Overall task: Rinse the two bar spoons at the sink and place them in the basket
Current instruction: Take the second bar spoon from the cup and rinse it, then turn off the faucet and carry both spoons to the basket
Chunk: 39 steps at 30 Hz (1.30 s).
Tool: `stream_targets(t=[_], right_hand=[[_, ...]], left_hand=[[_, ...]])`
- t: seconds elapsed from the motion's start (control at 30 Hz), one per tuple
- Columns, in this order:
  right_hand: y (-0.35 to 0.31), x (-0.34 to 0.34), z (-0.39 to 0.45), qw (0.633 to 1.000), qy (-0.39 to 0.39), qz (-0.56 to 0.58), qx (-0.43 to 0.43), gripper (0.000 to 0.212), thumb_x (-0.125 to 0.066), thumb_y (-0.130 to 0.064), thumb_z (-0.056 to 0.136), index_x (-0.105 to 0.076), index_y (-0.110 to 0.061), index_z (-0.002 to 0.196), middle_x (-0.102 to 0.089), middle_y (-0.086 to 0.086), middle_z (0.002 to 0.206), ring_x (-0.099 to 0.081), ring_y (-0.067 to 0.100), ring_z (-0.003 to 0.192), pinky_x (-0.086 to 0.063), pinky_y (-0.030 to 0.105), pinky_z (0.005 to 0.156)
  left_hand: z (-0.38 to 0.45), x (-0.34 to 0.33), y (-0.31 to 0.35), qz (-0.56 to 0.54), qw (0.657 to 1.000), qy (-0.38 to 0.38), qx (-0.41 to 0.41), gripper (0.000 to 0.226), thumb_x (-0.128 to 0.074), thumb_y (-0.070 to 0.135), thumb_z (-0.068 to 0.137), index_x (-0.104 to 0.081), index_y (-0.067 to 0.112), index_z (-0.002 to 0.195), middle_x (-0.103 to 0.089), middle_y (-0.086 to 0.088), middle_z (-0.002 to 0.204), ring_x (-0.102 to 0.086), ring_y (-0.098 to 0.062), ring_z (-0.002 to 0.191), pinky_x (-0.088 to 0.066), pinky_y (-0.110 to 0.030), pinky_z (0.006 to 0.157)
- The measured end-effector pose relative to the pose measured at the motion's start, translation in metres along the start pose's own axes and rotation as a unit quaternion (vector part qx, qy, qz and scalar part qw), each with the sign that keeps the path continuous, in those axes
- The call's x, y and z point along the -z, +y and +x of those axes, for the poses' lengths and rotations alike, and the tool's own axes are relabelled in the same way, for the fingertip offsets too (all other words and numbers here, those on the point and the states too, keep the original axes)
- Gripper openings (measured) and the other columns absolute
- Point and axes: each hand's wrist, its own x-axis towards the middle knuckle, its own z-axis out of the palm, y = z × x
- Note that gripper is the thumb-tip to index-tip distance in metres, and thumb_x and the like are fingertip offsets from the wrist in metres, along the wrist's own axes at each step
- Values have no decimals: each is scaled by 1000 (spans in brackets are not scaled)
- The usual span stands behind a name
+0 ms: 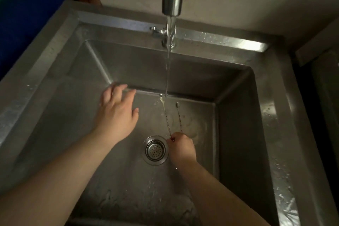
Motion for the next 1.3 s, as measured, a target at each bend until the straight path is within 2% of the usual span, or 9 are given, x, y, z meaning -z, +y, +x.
stream_targets(t=[0.13, 0.27, 0.4, 0.53, 0.73, 0.97, 1.03, 1.13, 1.3], right_hand=[[20, -31, 19, 997, -22, -59, -40, 21, -53, -15, 94, -66, -3, 106, -67, 18, 110, -63, 32, 99, -41, 27, 70], [35, -50, 33, 994, -20, -91, -61, 24, -48, -11, 97, -63, -3, 114, -64, 18, 118, -62, 33, 109, -49, 30, 83], [47, -61, 40, 993, -23, -89, -68, 21, -49, -18, 98, -59, -6, 111, -63, 17, 114, -61, 34, 105, -44, 29, 78], [51, -69, 46, 994, -4, -76, -76, 17, -50, -18, 97, -56, -8, 110, -62, 14, 113, -61, 32, 102, -41, 28, 73], [50, -73, 49, 993, 9, -81, -81, 17, -51, -18, 97, -56, -8, 110, -61, 12, 113, -61, 30, 102, -40, 28, 72], [35, -68, 40, 993, 14, -84, -76, 16, -50, -19, 96, -54, -10, 108, -62, 13, 113, -61, 29, 99, -45, 33, 74], [13, -63, 30, 989, 20, -142, -33, 19, -45, -18, 98, -55, -11, 112, -63, 13, 116, -63, 30, 102, -48, 34, 76], [-46, -51, 9, 980, 39, -142, 137, 22, -48, -18, 94, -57, -10, 113, -56, 11, 121, -63, 36, 103, -47, 35, 74], [-159, -6, -1, 915, 215, -67, 334, 61, -56, -15, 87, -36, -12, 144, -17, 9, 160, -56, 39, 109, -50, 42, 75]], left_hand=[[-33, -48, -17, -8, 994, -109, -2, 62, -70, 26, 76, -53, 6, 132, -52, -19, 135, -48, -40, 121, -43, -48, 102], [-81, -104, -35, -4, 962, -268, 48, 71, -57, 37, 87, -32, 8, 147, -30, -15, 155, -34, -33, 136, -31, -38, 110], [-112, -138, -44, -2, 926, -371, 77, 76, -46, 42, 92, -17, 5, 151, -10, -15, 162, -19, -33, 144, -23, -37, 115], [-116, -148, -44, 15, 917, -391, 79, 74, -36, 40, 94, -10, 2, 152, 0, -17, 162, -10, -37, 146, -17, -40, 117], [-114, -145, -48, 41, 911, -407, 45, 69, -36, 36, 94, -13, 4, 151, 2, -15, 162, -12, -34, 144, -30, -46, 112], [-106, -141, -43, 50, 900, -430, 47, 70, -35, 29, 95, -7, -1, 151, 5, -20, 161, -16, -38, 143, -31, -46, 111], [-106, -141, -42, 60, 895, -439, 49, 70, -34, 29, 96, -4, -1, 151, 7, -20, 161, -13, -39, 144, -30, -46, 111], [-106, -140, -40, 70, 895, -438, 55, 68, -33, 30, 96, -6, 1, 151, 6, -18, 161, -13, -38, 144, -29, -46, 111], [-105, -138, -40, 47, 904, -422, 52, 63, -39, 27, 91, -23, 5, 147, -10, -16, 160, -27, -36, 136, -35, -44, 108]])
